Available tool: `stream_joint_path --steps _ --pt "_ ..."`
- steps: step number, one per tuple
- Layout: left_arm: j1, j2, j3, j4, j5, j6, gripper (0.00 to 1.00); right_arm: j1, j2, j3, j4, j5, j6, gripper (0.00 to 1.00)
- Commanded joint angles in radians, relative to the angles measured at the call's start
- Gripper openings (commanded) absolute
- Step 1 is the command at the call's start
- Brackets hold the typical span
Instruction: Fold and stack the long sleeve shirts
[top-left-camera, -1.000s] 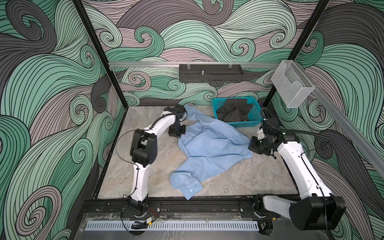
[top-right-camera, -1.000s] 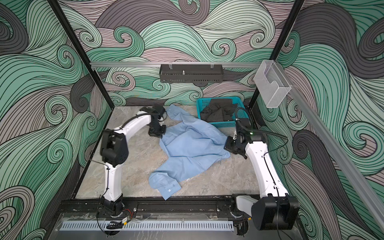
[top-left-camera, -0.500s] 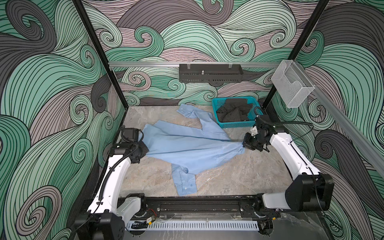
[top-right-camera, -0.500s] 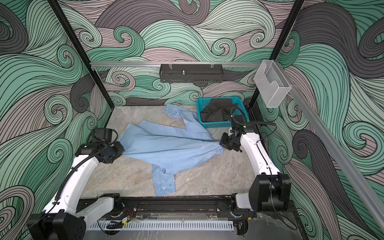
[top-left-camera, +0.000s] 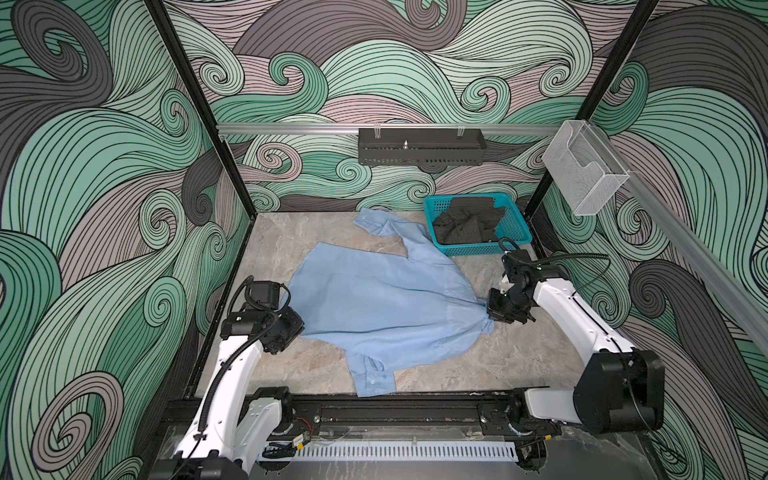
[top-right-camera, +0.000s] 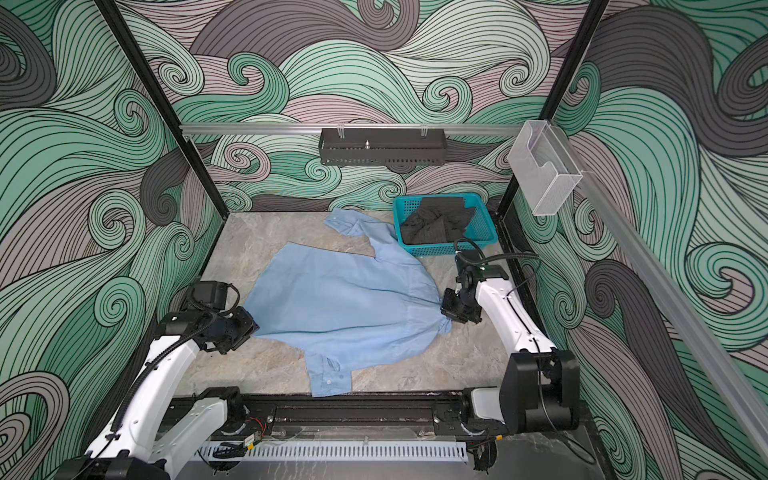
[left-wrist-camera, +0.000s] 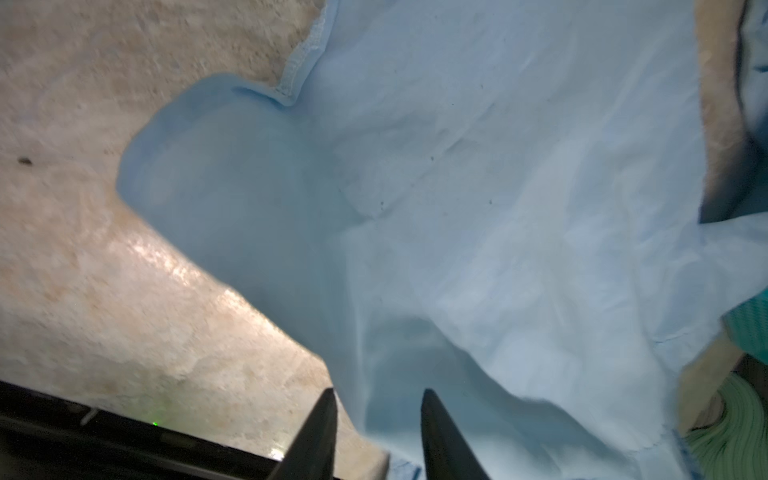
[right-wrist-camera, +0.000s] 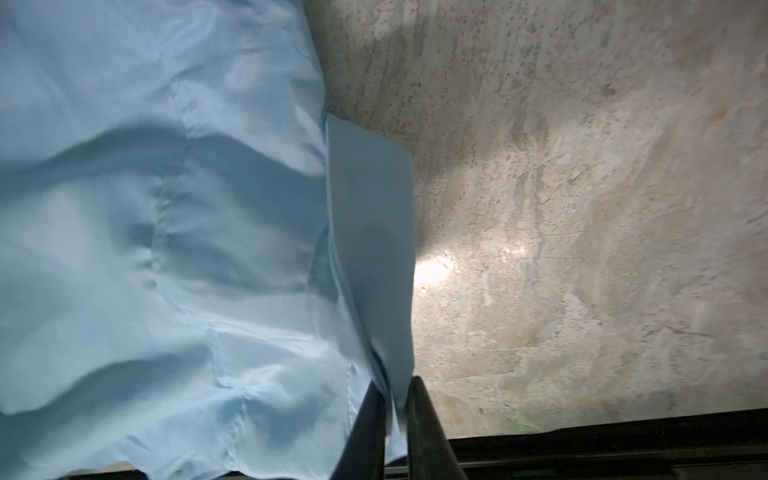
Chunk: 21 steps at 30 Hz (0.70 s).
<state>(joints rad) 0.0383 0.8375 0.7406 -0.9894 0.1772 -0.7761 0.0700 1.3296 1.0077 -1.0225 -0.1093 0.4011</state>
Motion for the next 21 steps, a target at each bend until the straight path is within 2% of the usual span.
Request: stream_joint_path --steps 1,3,6,9,12,15,21 --pt "0.005 -0.062 0.073 -0.102 0.047 -0.032 0.62 0.001 -0.055 0.026 -0.038 0.061 0.004 0.49" --pt "-0.009 -0.034 0.172 -0.152 0.030 -0.016 0.65 0.001 -0.087 0.057 -0.052 0.085 0.011 0.63" --pt "-0.022 0.006 0.252 -0.077 0.029 0.026 0.67 0.007 -0.100 0.123 -0.073 0.100 0.028 0.72" --pt "-0.035 0.116 0.230 0.104 0.051 0.060 0.65 0.059 -0.082 0.158 -0.068 0.066 0.057 0.72" --pt "-0.040 0.342 0.284 0.163 0.123 0.120 0.64 0.142 -0.044 0.150 -0.049 0.060 0.084 0.73" --pt "-0.062 0.573 0.425 0.158 0.151 0.189 0.64 0.150 -0.004 0.118 0.010 0.063 0.096 0.73" --pt "-0.101 1.008 0.705 0.107 0.097 0.275 0.57 0.149 0.161 0.117 0.111 0.052 0.095 0.68"
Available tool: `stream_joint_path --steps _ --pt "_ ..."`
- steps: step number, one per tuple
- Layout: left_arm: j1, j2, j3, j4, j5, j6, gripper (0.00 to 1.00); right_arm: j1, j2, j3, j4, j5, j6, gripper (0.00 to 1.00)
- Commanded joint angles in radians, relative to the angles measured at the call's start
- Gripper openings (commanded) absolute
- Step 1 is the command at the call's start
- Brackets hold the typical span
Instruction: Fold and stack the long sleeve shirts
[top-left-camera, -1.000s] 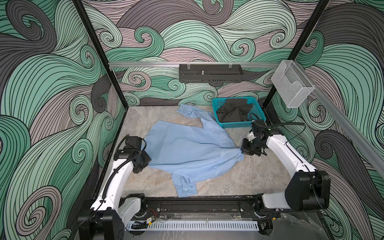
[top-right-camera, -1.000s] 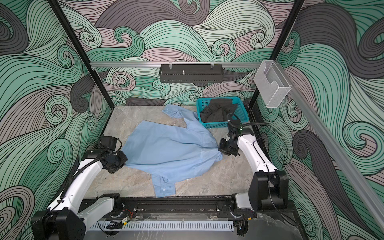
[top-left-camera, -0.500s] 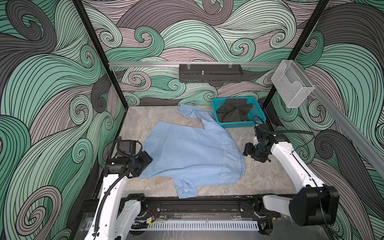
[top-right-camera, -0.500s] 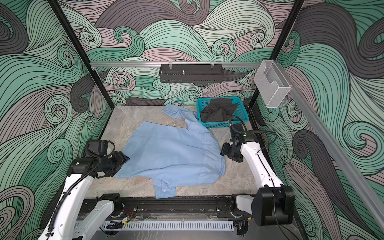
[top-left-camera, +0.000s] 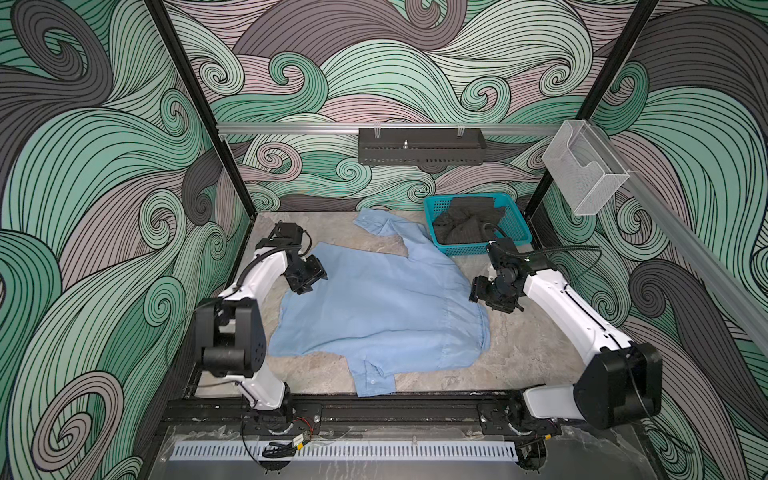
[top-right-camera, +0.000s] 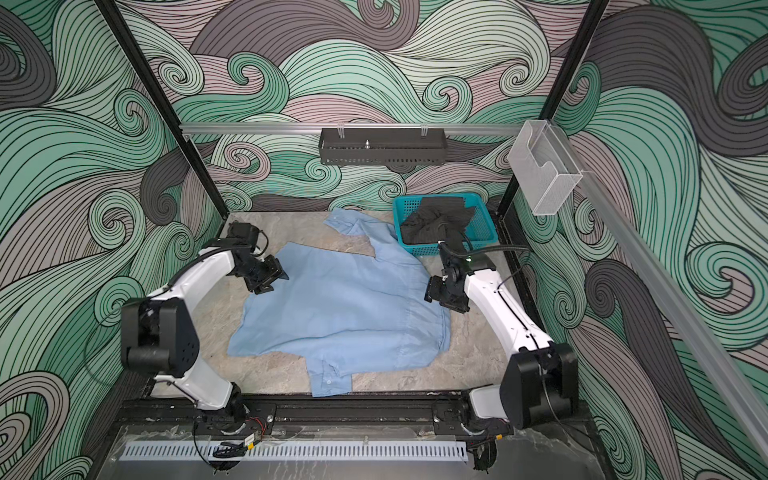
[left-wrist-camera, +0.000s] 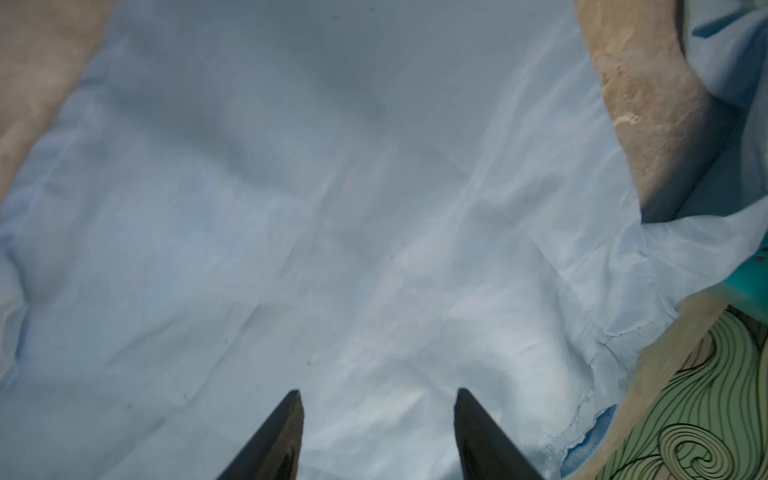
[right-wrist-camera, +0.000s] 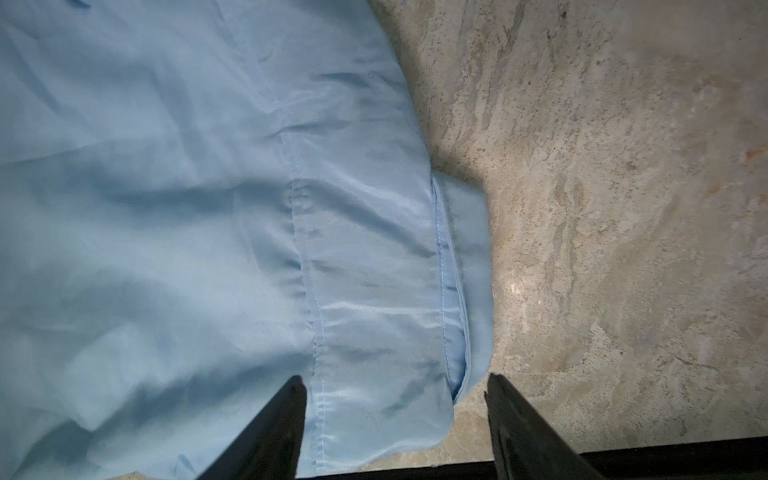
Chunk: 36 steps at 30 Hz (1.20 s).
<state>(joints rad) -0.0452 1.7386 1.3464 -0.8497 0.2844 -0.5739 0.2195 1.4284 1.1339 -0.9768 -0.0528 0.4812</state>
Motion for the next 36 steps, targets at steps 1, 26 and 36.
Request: stream_joint_path --steps 1,26,36 --pt "-0.017 0.157 0.106 -0.021 0.009 0.058 0.56 0.001 0.091 -0.012 0.081 -0.016 0.016 0.67" --pt "0.309 0.275 -0.031 0.069 0.194 -0.092 0.56 0.119 0.732 0.522 0.115 -0.085 0.031 0.22" --pt "0.293 0.344 0.215 -0.005 0.237 -0.087 0.58 0.122 0.732 0.765 -0.001 0.021 -0.033 0.34"
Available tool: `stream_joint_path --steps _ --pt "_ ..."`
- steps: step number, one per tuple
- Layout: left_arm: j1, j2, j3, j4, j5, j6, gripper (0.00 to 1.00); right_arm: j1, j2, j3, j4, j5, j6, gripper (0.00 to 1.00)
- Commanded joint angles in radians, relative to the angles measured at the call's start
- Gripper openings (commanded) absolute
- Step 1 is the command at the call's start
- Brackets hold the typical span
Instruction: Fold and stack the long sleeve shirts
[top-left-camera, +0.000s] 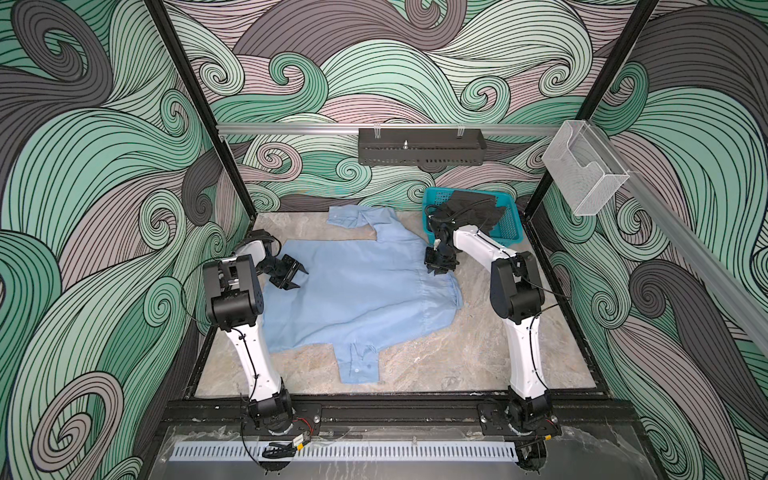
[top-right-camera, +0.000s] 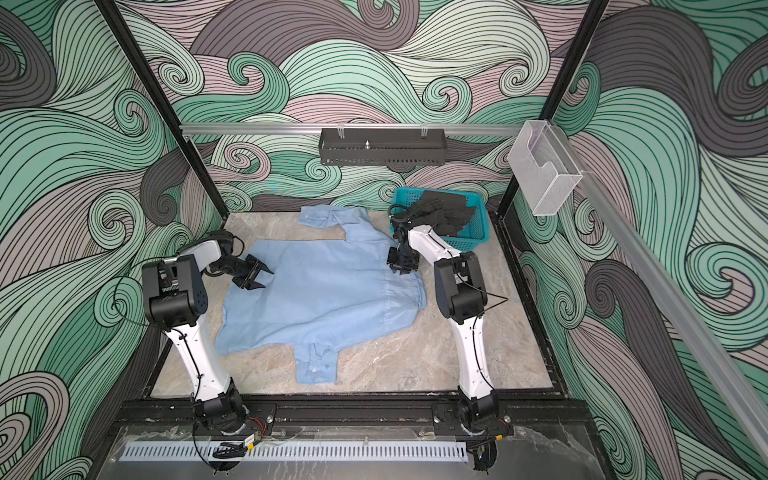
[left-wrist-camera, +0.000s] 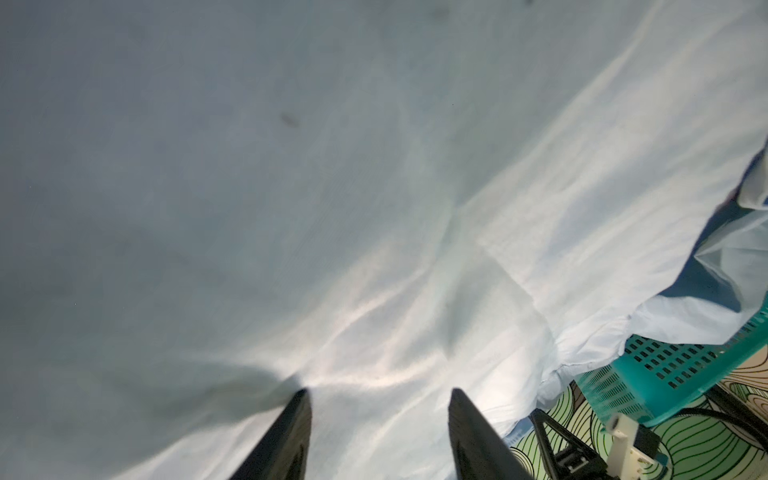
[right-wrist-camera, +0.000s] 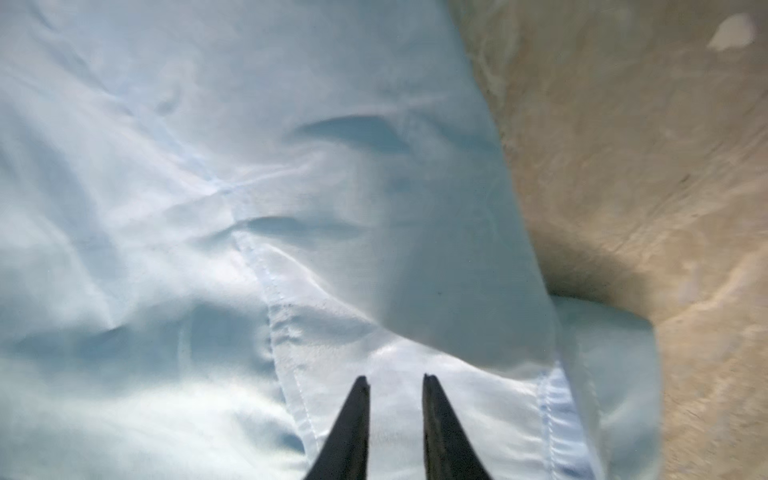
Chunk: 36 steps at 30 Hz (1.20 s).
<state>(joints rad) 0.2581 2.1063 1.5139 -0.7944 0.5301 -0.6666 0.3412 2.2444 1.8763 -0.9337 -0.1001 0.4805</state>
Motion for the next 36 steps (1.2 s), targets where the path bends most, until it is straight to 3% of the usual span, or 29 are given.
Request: stream_joint_path --steps 1,5,12,15,19,23,26,29,36 --pt "-0.015 -0.054 0.049 -0.062 -0.004 0.010 0.60 0.005 -0.128 0.010 -0.044 0.082 -0.040 0.38" --pt "-0.025 -0.217 0.010 -0.049 0.015 0.025 0.66 0.028 -0.323 -0.090 -0.023 0.111 -0.050 0.53" --pt "-0.034 -0.570 -0.161 -0.059 -0.022 0.064 0.70 0.126 -0.678 -0.374 -0.022 0.149 -0.022 0.62" --pt "-0.033 -0.724 -0.272 -0.067 -0.066 0.069 0.70 0.245 -0.834 -0.532 -0.023 0.136 0.079 0.62" --pt "-0.031 -0.858 -0.429 -0.012 -0.098 0.055 0.71 0.533 -0.962 -0.706 -0.003 0.181 0.282 0.63" --pt "-0.018 -0.899 -0.501 0.000 -0.095 0.058 0.71 0.830 -0.901 -0.762 0.046 0.238 0.430 0.64" --pt "-0.002 -0.893 -0.491 -0.055 -0.075 0.065 0.71 0.977 -0.766 -0.710 0.082 0.267 0.431 0.65" --pt "0.011 -0.884 -0.450 -0.133 -0.049 0.095 0.71 1.052 -0.622 -0.624 0.096 0.280 0.398 0.69" --pt "0.041 -0.994 -0.449 -0.156 -0.072 0.095 0.71 1.094 -0.382 -0.463 0.147 0.266 0.323 0.79"
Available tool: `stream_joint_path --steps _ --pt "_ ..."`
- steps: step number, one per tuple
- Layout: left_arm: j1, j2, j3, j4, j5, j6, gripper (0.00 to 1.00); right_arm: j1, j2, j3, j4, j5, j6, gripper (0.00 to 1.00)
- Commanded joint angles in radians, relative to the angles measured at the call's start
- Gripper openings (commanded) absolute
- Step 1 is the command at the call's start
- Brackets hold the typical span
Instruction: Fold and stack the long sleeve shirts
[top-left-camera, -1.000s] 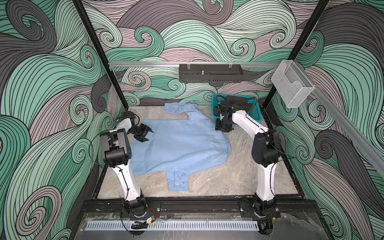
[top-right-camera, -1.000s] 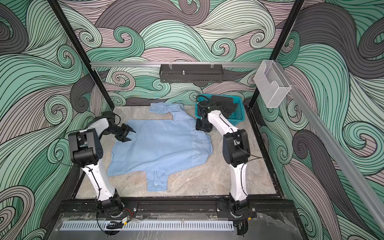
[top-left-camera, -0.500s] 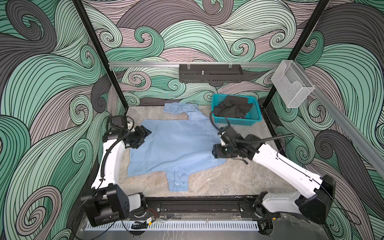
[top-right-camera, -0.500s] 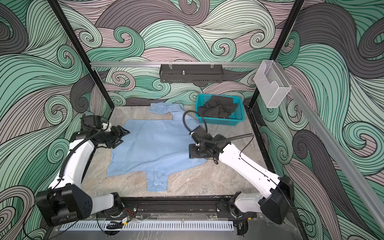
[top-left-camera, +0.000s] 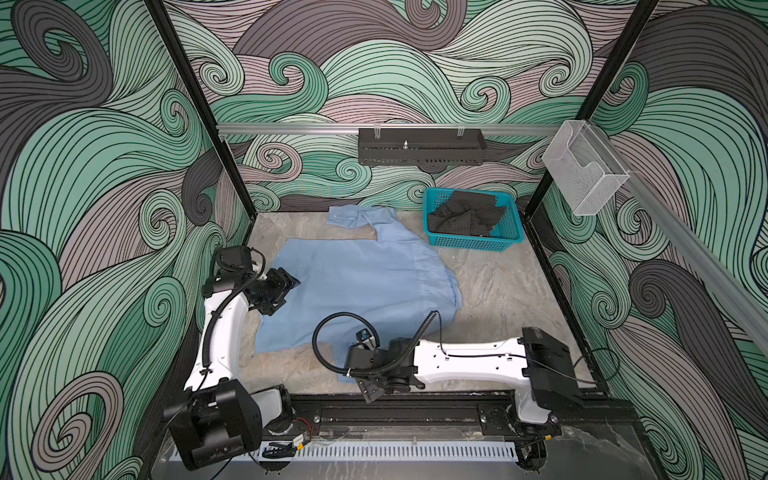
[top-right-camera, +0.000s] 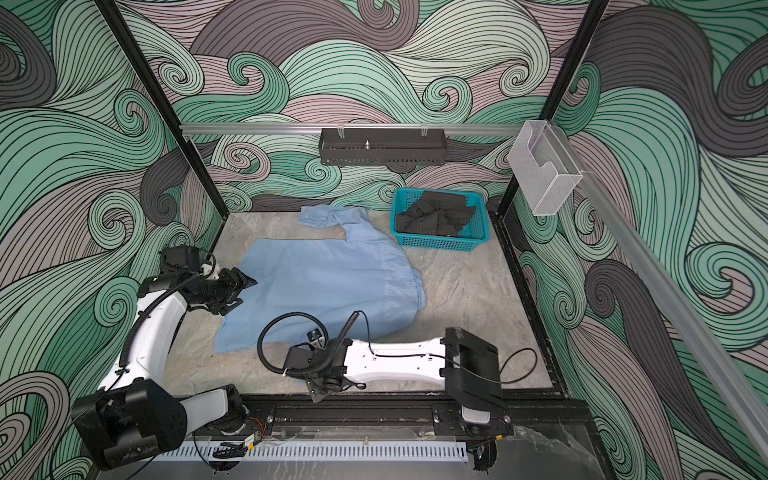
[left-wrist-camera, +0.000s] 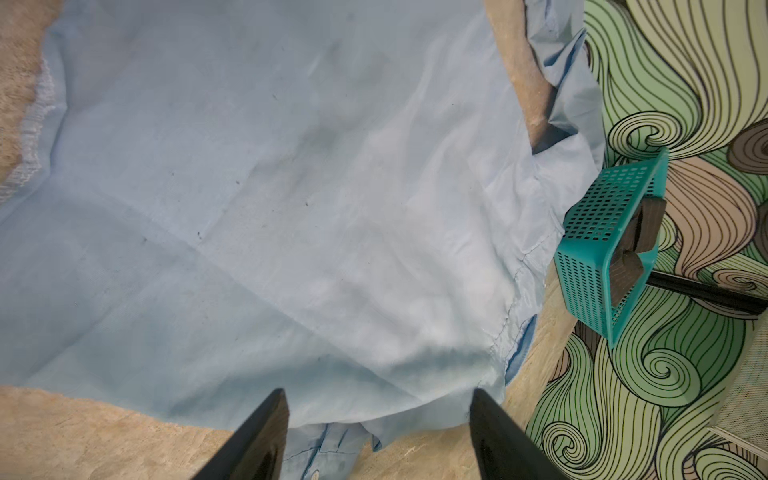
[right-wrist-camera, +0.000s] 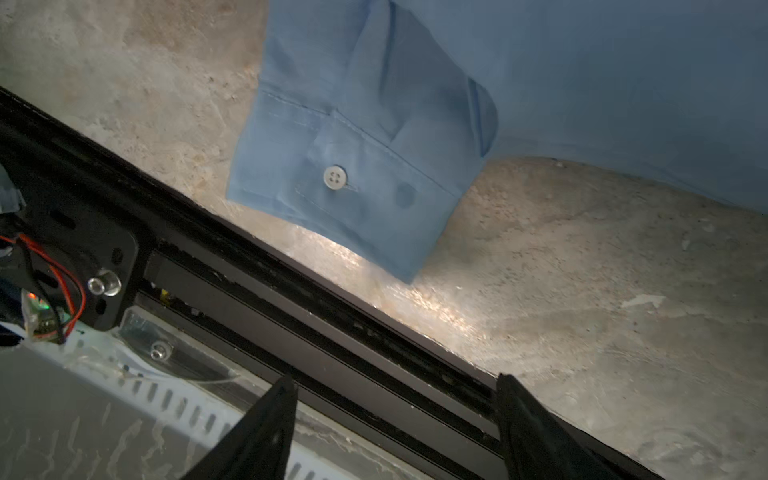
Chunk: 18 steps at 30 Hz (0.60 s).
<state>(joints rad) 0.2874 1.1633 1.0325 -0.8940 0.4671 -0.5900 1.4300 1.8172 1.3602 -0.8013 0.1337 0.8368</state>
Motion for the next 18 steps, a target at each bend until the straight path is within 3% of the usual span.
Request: stream_joint_path --steps 1,9,18 --pt "0.013 -0.062 0.032 -0.059 -0.015 0.019 0.71 0.009 0.075 0.078 0.012 0.035 -0.050 0.80" --pt "0.037 -0.130 0.031 -0.088 -0.033 -0.009 0.71 0.003 0.223 0.196 0.005 0.066 -0.093 0.99" --pt "0.066 -0.204 0.045 -0.082 -0.076 -0.065 0.71 -0.038 0.345 0.249 0.004 0.062 -0.102 0.96"
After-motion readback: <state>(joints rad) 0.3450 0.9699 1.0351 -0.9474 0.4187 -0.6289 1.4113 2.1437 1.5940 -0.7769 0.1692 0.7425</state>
